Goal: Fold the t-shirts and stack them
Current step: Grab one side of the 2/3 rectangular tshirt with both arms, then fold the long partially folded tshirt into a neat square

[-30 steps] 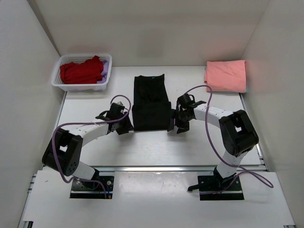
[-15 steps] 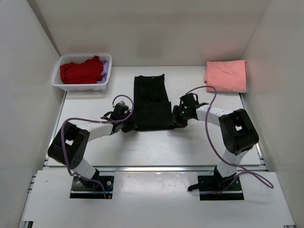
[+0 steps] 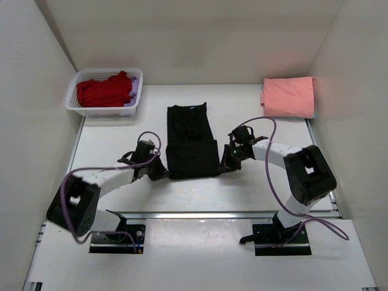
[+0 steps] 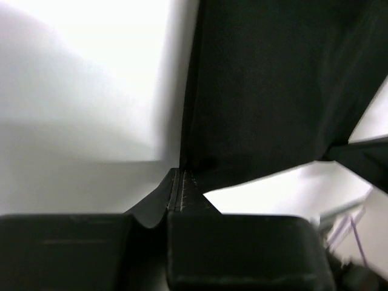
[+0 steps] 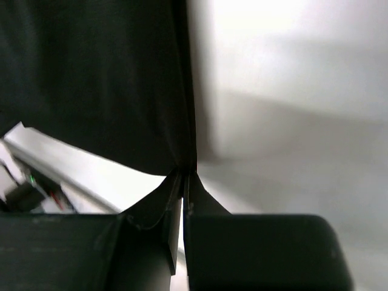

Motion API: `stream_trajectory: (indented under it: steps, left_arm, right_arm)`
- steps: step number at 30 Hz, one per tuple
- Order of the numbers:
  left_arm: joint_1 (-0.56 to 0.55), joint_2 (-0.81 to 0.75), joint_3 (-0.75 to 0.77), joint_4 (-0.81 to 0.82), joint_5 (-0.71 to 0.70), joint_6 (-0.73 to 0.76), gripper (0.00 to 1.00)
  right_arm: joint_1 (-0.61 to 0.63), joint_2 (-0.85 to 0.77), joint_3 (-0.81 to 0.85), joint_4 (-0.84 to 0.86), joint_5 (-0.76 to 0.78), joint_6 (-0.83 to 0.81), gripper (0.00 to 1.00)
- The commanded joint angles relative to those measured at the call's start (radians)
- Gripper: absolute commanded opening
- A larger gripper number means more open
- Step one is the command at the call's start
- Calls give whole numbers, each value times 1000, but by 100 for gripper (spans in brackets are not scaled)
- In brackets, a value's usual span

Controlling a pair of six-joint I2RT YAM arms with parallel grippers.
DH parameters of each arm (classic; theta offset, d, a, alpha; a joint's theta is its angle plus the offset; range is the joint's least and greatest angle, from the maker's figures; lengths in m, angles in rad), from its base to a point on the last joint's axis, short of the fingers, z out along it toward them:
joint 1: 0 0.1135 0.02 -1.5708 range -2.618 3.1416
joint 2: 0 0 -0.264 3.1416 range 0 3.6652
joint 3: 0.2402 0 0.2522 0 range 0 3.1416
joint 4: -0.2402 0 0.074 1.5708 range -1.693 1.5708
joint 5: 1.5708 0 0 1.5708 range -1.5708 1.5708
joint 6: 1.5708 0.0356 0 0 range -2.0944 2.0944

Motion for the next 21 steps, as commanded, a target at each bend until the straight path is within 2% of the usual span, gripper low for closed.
stream_trajectory:
  steps: [1, 7, 13, 17, 21]
  left_arm:
    - [-3, -187, -57, -203, 78, 31, 0]
    - [-66, -587, -223, -376, 113, -90, 0]
    - [-101, -805, -243, -540, 142, -130, 0]
    - [-98, -807, -193, -553, 159, -118, 0]
    - [-72, -694, -100, -521, 167, -58, 0]
  right_arm:
    - [44, -149, -74, -131, -42, -38, 0]
    - [181, -440, -301, -161, -53, 112, 0]
    - [270, -684, -395, -240, -51, 233, 0]
    - [230, -772, -385, -320, -82, 229, 0]
    - [132, -772, -326, -366, -120, 170, 0]
